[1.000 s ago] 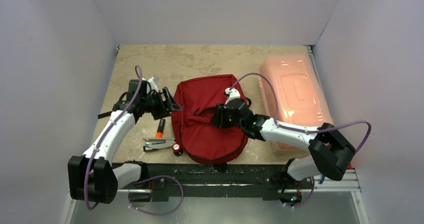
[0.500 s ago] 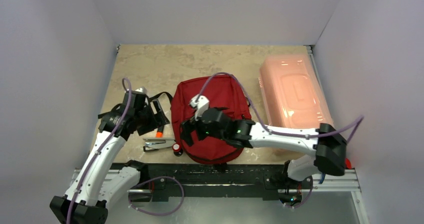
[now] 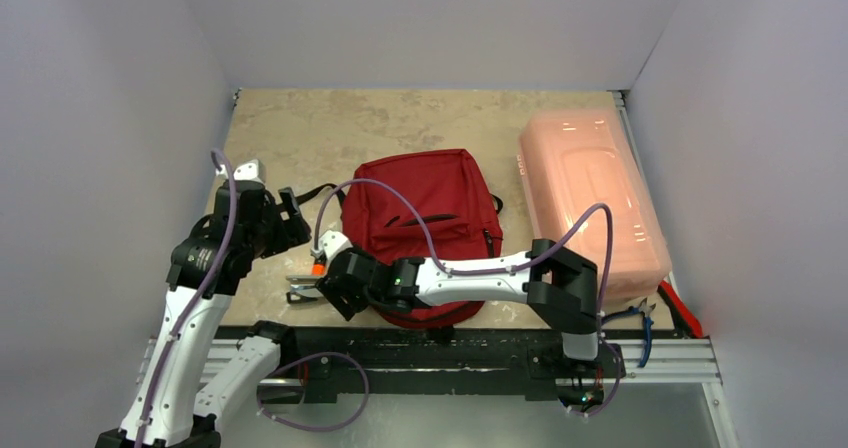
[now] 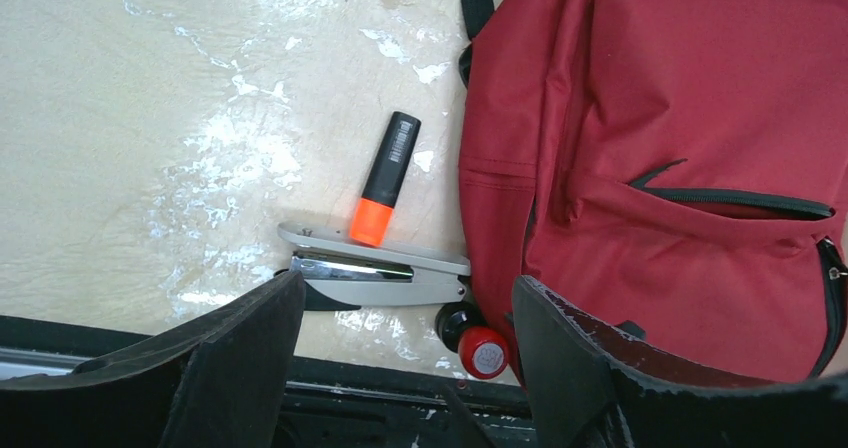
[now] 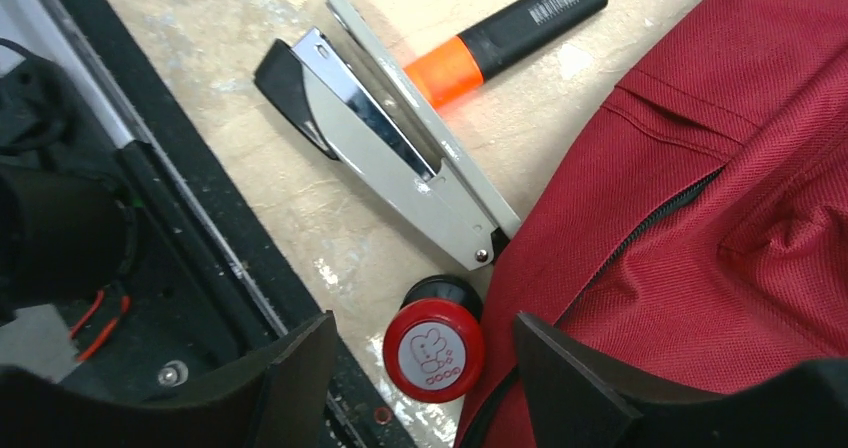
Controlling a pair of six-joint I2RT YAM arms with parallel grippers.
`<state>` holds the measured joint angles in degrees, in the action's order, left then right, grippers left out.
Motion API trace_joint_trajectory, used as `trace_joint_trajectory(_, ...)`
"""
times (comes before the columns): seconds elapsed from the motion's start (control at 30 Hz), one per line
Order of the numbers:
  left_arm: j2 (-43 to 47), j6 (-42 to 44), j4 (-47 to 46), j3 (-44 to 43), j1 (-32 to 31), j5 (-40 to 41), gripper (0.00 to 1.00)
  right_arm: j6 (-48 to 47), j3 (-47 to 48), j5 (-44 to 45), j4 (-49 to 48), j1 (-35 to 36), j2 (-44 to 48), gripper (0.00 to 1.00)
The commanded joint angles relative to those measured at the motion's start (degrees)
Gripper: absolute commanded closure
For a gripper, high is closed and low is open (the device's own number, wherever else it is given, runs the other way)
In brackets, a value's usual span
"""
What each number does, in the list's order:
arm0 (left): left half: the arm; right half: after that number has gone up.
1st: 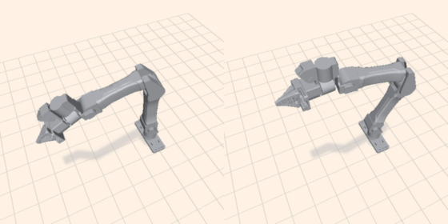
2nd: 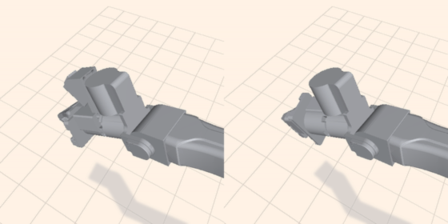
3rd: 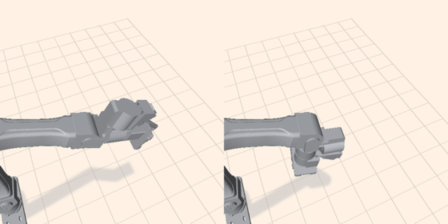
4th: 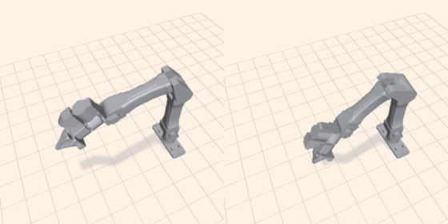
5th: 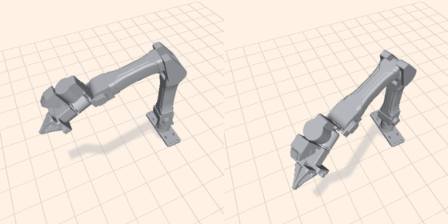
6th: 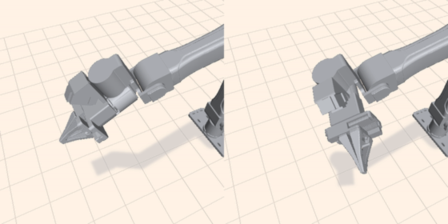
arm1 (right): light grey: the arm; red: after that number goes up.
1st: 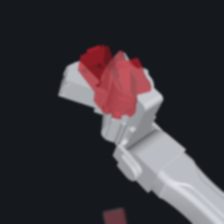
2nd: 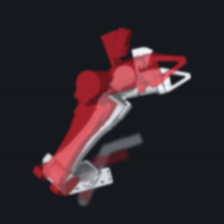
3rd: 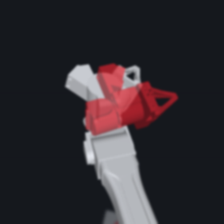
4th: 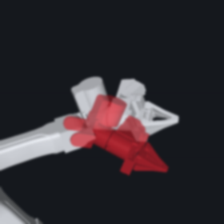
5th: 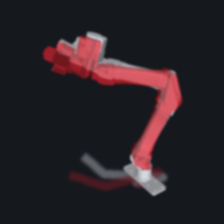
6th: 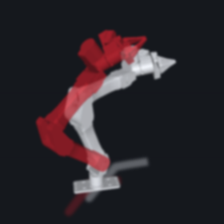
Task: Pack the student bag
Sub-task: Pick up the personal item from the center of the board.
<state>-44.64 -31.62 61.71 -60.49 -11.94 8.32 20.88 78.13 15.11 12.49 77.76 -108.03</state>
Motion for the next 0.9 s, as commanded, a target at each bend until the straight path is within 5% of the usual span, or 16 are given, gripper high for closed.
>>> trace_joint_trajectory(0.0,0.1,2.8,-1.6,1.1,0.4,-0.6,0.25,-1.4,4.6,3.7,3.2,0.6,-1.9,0.35)
trace_joint_trajectory(0.33,-0.5,3.2,-2.3,2.2,0.4,-2.7,0.25,0.1,5.3,5.5,4.8,1.7,-2.0,0.7)
trace_joint_trajectory(0.53,-0.6,6.5,-6.8,3.4,0.4,-14.0,0.25,2.7,-2.4,6.0,-0.9,1.1,11.9,0.88)
trace_joint_trajectory(0.57,-0.4,7.1,-8.5,3.8,0.4,-17.5,0.25,5.4,-4.6,5.1,-3.0,0.3,15.1,0.99)
trace_joint_trajectory(0.73,-2.6,5.5,-26.2,8.0,-0.4,-37.4,0.25,17.7,-20.7,2.1,-12.1,-8.8,33.7,1.0)
trace_joint_trajectory(0.87,-13.4,8.2,-31.9,2.1,-10.1,-33.5,0.27,22.4,-27.0,7.9,-7.7,-13.9,44.3,1.0)
